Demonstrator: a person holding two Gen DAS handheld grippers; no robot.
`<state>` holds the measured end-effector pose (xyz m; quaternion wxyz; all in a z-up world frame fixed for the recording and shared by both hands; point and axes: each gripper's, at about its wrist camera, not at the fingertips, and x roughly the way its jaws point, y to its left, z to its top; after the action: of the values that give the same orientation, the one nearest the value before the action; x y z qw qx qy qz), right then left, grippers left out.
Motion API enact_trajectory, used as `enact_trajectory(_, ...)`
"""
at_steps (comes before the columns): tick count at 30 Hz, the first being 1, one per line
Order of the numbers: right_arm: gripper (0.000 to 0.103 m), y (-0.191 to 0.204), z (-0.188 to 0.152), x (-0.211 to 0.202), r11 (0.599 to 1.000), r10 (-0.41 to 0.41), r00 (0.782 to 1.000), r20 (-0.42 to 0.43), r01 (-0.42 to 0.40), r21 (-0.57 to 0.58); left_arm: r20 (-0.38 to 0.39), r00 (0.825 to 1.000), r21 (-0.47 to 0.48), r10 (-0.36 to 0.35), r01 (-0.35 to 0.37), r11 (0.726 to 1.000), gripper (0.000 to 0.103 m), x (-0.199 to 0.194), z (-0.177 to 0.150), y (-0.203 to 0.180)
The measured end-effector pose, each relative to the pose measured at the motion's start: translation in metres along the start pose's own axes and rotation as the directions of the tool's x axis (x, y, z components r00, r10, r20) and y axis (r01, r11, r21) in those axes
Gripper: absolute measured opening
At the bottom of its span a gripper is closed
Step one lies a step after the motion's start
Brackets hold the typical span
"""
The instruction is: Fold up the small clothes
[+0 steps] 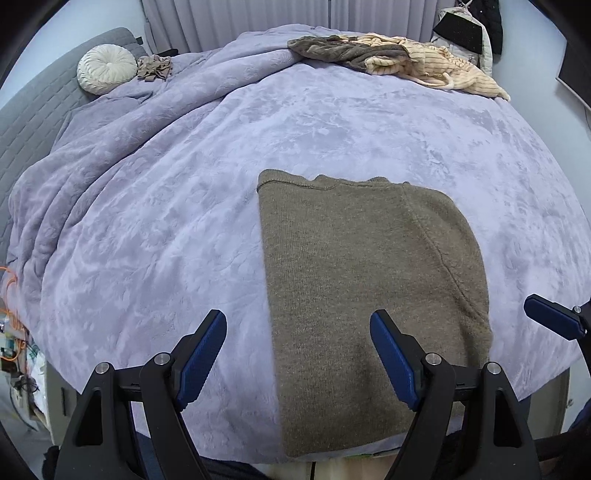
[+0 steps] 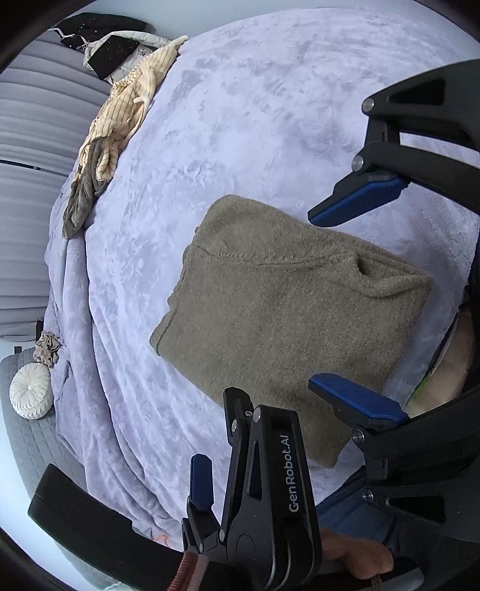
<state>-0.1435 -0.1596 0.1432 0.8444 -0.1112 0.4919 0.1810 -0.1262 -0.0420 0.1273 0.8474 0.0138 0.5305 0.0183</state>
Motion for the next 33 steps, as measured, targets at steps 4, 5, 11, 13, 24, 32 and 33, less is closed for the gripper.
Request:
enact_trajectory(4,0.084,0.001,-0.003,0.002,1.000,-0.005,1.000,-0.021,0.006,0.020,0.013,1.000,0.017,0.007,-0.007,1.000,0.081,-0.004,-0.005,-0.002)
enact_trajectory(5,0.084,0.001,-0.002,0.004,1.000,-0.006,1.000,-0.027,0.006,0.025,0.017,1.000,0.024,0.006,-0.006,1.000,0.081,-0.005,-0.005,-0.003)
enact_trajectory(11,0.084,0.000,0.003,0.009,0.999,-0.016,0.998,-0.054,0.019,0.041,0.004,1.000,0.020,0.002,-0.002,1.000,0.081,0.000,-0.002,-0.001)
enact_trajectory(13,0.084,0.000,0.005,0.010,0.999,-0.019,0.998,-0.060,0.021,0.040,-0.008,1.000,0.009,-0.003,0.003,1.000,0.081,0.005,0.000,0.002)
enact_trajectory(24,0.084,0.000,0.020,0.020,0.999,-0.038,0.994,-0.103,0.042,0.034,-0.059,0.997,-0.021,-0.054,0.053,0.998,0.081,0.026,0.010,0.010)
enact_trajectory(32,0.084,-0.003,0.031,0.027,0.997,-0.057,0.989,-0.138,0.062,0.034,-0.086,0.993,-0.051,-0.081,0.077,0.996,0.081,0.041,0.020,0.019)
enact_trajectory(33,0.084,-0.004,0.032,0.028,0.997,-0.060,0.988,-0.141,0.065,0.034,-0.089,0.992,-0.056,-0.085,0.080,0.995,0.081,0.043,0.021,0.020)
